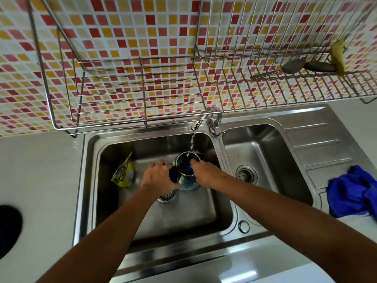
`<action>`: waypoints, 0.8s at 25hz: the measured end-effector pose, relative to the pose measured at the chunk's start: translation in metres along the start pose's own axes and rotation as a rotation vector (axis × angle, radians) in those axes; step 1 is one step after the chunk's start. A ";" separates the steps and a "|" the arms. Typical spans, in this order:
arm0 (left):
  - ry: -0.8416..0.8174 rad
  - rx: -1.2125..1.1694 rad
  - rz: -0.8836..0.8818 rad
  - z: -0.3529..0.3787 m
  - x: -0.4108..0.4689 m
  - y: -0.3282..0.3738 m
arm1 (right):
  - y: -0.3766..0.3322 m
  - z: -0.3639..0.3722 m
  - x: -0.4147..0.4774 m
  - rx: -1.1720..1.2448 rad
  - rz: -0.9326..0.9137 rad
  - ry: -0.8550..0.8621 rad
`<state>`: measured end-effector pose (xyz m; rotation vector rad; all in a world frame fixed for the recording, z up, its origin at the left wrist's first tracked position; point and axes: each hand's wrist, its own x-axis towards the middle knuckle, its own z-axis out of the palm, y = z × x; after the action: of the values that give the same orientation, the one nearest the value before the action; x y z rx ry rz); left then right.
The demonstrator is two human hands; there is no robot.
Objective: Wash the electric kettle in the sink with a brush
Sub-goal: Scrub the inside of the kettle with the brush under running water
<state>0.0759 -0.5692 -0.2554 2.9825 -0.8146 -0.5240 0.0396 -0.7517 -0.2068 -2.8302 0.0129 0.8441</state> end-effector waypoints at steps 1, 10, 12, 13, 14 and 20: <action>0.005 0.008 0.002 0.002 0.001 0.000 | -0.004 -0.004 0.003 -0.106 -0.007 -0.011; 0.010 -0.005 0.001 0.012 0.005 -0.004 | -0.023 -0.029 0.039 -0.439 0.015 -0.144; 0.021 -0.038 -0.016 0.010 0.003 -0.004 | -0.025 -0.035 0.042 -0.348 0.048 -0.337; 0.028 -0.040 -0.021 0.010 0.002 -0.003 | -0.025 -0.038 0.042 -0.274 0.052 -0.394; 0.031 -0.038 -0.026 0.010 0.003 -0.002 | -0.025 -0.038 0.044 -0.183 0.050 -0.395; 0.015 -0.051 -0.045 0.016 0.006 -0.004 | -0.021 -0.023 0.040 -0.225 -0.028 -0.043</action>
<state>0.0770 -0.5676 -0.2729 2.9607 -0.7241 -0.5143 0.0869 -0.7333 -0.2058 -3.0103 -0.1355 0.9565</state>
